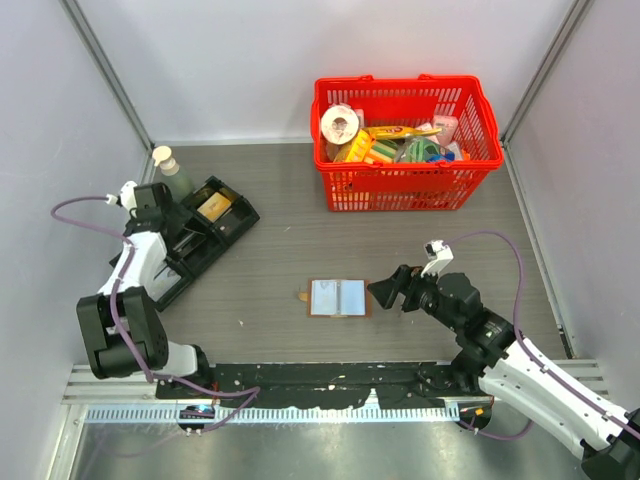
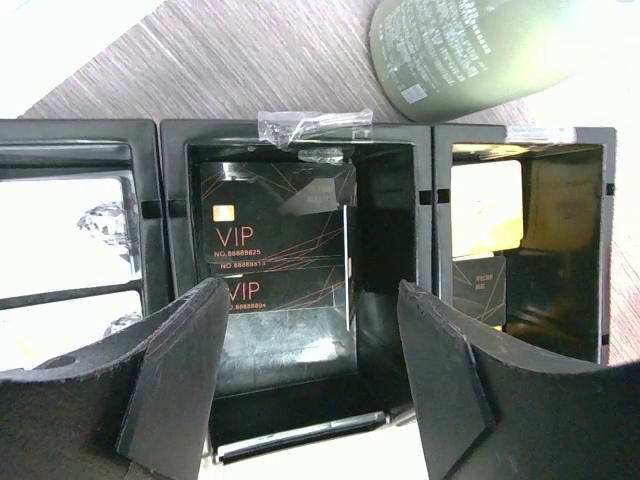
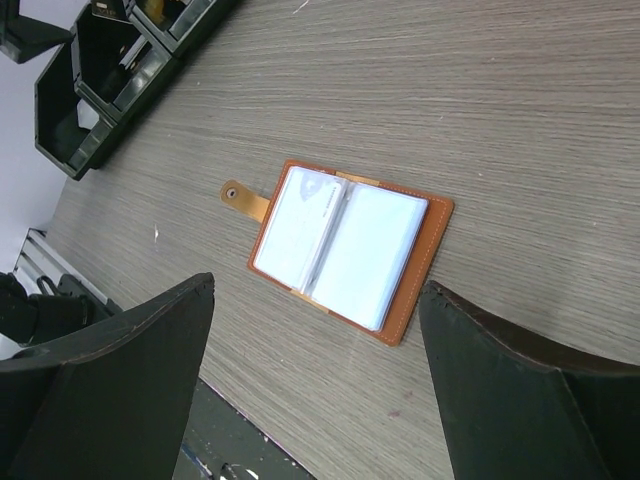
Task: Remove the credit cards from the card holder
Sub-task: Place the credit card in the storage box.
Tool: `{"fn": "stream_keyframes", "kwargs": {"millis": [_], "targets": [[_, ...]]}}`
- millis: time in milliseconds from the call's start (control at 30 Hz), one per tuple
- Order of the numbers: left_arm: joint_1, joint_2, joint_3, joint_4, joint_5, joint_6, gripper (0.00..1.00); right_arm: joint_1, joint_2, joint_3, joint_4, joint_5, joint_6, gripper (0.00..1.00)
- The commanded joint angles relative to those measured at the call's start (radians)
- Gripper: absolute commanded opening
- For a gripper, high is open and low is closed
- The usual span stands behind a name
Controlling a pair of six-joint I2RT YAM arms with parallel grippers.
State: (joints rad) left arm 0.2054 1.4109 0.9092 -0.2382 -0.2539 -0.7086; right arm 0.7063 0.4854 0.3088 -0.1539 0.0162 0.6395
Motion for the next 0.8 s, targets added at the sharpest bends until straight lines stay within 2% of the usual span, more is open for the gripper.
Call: {"fn": "stream_keyframes", "kwargs": {"millis": [0,133,333,500,767], "targets": [[0.006,-0.069,0.072,-0.084,0.001,0.066,0.68,-0.001,0.021,0.067,-0.018,-0.037,-0.021,0.87],[0.006,-0.072,0.077,-0.046,0.106,0.061,0.56,-0.001,0.038,0.072,-0.015,-0.042,-0.018,0.86],[0.005,0.017,0.111,0.013,0.202,0.041,0.46,-0.001,0.051,0.07,-0.004,-0.042,-0.018,0.85],[0.006,0.111,0.143,-0.013,0.173,0.049,0.42,-0.001,0.068,0.061,0.005,-0.042,-0.021,0.84],[0.008,0.125,0.096,-0.093,0.033,0.028,0.31,-0.001,0.068,0.056,0.01,-0.045,-0.031,0.84]]}}
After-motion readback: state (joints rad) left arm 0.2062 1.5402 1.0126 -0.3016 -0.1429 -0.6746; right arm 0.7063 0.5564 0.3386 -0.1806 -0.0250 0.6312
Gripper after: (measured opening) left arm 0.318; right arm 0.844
